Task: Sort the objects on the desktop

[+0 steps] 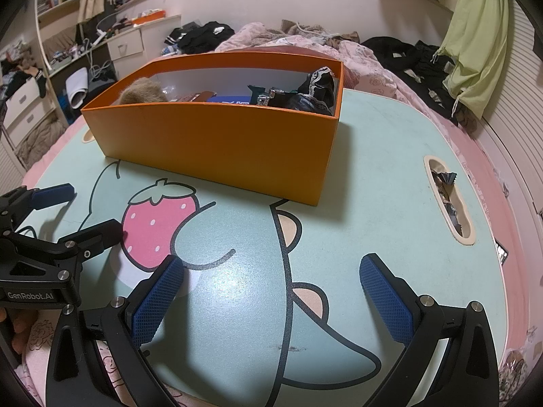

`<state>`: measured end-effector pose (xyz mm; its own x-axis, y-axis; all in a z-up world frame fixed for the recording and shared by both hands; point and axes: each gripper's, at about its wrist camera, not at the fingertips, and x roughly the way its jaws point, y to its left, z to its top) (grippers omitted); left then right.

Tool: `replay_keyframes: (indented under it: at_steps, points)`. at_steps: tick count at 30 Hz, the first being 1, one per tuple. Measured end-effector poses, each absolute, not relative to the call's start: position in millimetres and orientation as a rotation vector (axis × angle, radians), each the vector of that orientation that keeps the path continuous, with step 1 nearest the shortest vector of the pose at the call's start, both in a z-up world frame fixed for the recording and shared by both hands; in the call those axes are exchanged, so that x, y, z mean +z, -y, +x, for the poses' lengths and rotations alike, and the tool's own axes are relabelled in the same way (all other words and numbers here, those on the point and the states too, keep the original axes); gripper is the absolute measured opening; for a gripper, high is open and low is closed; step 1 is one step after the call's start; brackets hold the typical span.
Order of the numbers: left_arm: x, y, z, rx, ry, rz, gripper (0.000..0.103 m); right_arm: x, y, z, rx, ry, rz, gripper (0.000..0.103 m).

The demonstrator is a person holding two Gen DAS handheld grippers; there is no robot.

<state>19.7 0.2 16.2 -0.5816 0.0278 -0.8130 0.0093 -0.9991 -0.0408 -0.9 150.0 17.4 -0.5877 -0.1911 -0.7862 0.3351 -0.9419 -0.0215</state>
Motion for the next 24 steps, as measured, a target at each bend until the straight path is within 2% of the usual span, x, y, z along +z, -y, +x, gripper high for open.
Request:
replay_keyframes:
  at_steps: [12,14,16,20,21,24]
  points:
    - [22,0,27,2.786,0.063,-1.433,0.101,17,-151,0,-2.551,-0.24,1.233,0.103]
    - [27,2,30,2.79,0.077,-1.408,0.085,18,-151,0,-2.552,-0.24,1.232,0.103]
    - [33,4,33,2.806,0.095,-1.385,0.075,17,-151,0,-2.552,-0.24,1.233,0.103]
    - [69,17,24,2.799,0.205,-1.27,0.064,17,-151,0,-2.552,-0.239,1.233,0.103]
    - [80,20,20,2.802,0.214,-1.239,0.064,17,-151,0,-2.552,-0.239,1.233,0.103]
    - [106,19,-5,2.826,0.123,-1.186,0.064,17,-151,0,-2.553,-0.239,1.232,0.103]
